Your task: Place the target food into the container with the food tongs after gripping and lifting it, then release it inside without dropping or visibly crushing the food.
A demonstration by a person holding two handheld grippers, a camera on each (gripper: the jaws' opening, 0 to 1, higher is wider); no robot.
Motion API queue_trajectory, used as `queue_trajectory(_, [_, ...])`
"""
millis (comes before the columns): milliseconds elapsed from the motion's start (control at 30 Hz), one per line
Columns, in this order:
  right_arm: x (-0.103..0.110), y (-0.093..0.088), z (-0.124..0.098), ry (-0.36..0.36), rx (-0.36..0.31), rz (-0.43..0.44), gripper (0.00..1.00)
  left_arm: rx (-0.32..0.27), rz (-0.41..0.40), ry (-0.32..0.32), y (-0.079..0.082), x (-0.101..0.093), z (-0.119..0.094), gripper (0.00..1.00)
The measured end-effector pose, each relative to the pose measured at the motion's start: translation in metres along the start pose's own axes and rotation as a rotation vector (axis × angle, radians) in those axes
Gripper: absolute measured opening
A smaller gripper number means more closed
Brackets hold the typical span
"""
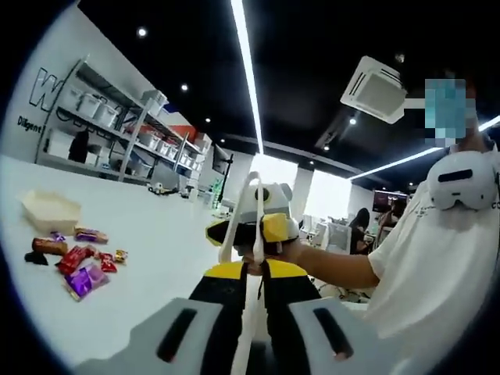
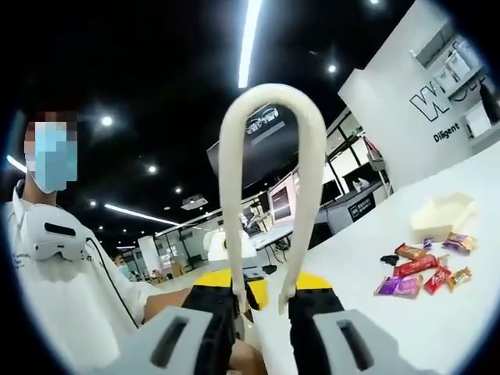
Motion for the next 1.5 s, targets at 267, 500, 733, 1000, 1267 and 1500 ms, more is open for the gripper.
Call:
queue_trajectory(267, [-0.009, 0.0, -0.007, -0.077, 0.055, -0.032, 0.2, 0.022, 0.048, 0.2, -0.005, 0.021, -0.02, 0.12])
queue_trajectory(500, [-0.014, -0.002, -0.01, -0.095, 0.071, -0.029, 0.2, 0.035, 0.116, 0.354, -0.013, 0.036, -0.03, 0.32])
queue_trajectory(733, [-0.018, -0.004, -0.013, -0.109, 0.076, -0.019, 0.2, 0.054, 0.152, 0.416, -0.016, 0.042, -0.032, 0.42])
queue_trajectory(1000, [-0.023, -0.007, -0.015, -0.132, 0.08, -0.011, 0.2, 0.072, 0.163, 0.492, -0.021, 0.051, -0.038, 0.61])
queue_trajectory(1267, [-0.029, -0.009, -0.013, -0.163, 0.104, -0.031, 0.2, 0.09, 0.258, 0.598, -0.026, 0.057, -0.041, 0.88])
queue_trajectory(1500, [-0.032, -0.013, -0.012, -0.183, 0.112, -0.025, 0.21, 0.125, 0.106, 0.671, -0.031, 0.061, -0.046, 0.99])
Point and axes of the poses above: the point that each gripper's makers call its tool centre point, and the gripper's own axes: z roughly forward along the fingers, x roughly to its left, y roughly out of its top, the point moved 10 cm from there along -z, roughly backward along the fingers, and after that the axes turned 5 degrees about y, right-handed, at the moved point
